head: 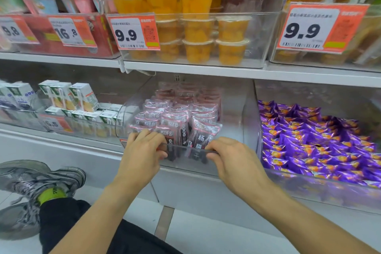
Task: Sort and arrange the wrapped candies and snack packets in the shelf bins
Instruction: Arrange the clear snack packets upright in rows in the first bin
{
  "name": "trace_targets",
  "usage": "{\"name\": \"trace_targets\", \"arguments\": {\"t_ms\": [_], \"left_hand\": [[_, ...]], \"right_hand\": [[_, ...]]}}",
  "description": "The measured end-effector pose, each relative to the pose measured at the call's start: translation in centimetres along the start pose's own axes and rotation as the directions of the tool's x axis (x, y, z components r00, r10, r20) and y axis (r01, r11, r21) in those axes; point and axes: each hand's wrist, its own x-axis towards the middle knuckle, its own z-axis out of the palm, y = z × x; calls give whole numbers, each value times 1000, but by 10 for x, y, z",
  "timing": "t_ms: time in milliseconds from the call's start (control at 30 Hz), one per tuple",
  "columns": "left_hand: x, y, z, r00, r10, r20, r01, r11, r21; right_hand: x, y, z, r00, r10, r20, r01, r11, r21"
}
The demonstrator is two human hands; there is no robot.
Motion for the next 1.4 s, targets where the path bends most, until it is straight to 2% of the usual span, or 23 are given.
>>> {"name": "trace_targets", "arguments": {"t_ms": [100,233,400,433,533,667,733,933,1000,1100,1400], "left_hand": [[22,0,-1,1000,-1,-10,1,1000,-24],[43,-1,13,999,-30,13,31,999,-40],[36,-4,32,999,-40,15,41,999,-27],[34,-4,35,999,-40,7,40,999,-20],[34,-4,37,999,-38,-12,38,999,-6],[31,-4,38,1000,-23,-20,23,1000,-9],[28,-6,39,999,-19,-29,19,1000,-19],[23,-8,41,998,9,-59,-12,999,-48],[22,-7,40,998,12,-58,-15,999,-51],[21,-6,38,999,14,-53,-18,998,-65],[18,-7,38,999,-1,-34,-3,993,-116]], "right_hand": [[15,4,-8,998,37,-46,-36,999,12],[37,11,-10,993,122,-5,-122,993,0],[48,15,-8,958,204,200,-219,974,55],[52,15,-10,958,218,188,-236,969,77],[73,16,-25,962,274,12,-274,961,18],[101,20,-34,898,425,114,-416,904,-98],[108,20,-25,906,420,54,-416,907,-63],[105,14,-16,952,303,-52,-297,950,96],[105,15,-14,957,276,-88,-271,961,61],[105,18,-7,963,267,-39,-269,961,-65],[106,25,-19,945,318,79,-314,948,-55]]}}
